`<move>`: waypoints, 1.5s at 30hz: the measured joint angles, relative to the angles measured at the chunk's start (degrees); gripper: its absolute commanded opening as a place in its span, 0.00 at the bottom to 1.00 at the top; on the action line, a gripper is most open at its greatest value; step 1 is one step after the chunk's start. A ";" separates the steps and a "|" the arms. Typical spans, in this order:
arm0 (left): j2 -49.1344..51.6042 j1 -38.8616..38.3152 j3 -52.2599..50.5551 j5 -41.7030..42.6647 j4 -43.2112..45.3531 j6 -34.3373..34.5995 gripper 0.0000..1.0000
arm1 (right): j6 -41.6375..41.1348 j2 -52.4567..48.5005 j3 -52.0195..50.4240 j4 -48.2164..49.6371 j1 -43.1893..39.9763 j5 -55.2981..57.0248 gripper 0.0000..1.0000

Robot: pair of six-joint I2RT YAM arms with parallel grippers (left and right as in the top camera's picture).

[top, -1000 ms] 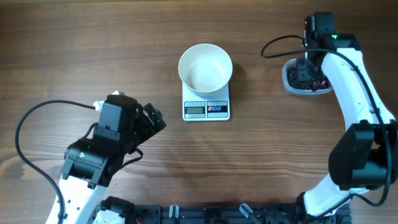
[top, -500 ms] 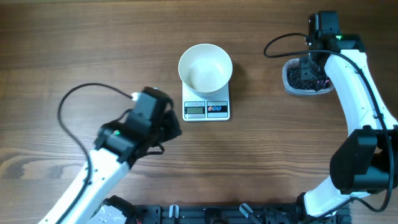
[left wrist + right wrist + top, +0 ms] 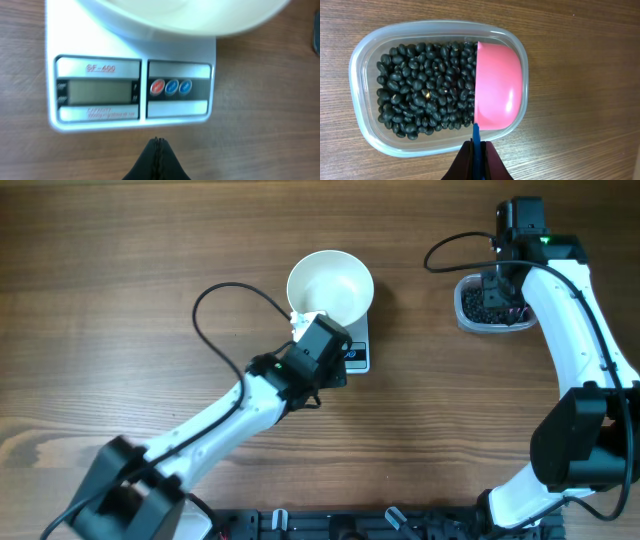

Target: Scoop item into bowl and weigh 150g on scale

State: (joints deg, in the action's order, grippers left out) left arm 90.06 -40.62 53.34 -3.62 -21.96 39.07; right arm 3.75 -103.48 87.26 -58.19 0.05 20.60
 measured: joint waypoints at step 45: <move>12.50 0.00 0.04 -2.56 14.21 -0.46 0.04 | 0.00 0.00 0.00 0.22 0.00 -0.04 0.04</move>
State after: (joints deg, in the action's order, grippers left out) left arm 102.56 -40.62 53.39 -6.17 -7.75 38.61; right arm 3.75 -103.48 87.26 -57.98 0.05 20.56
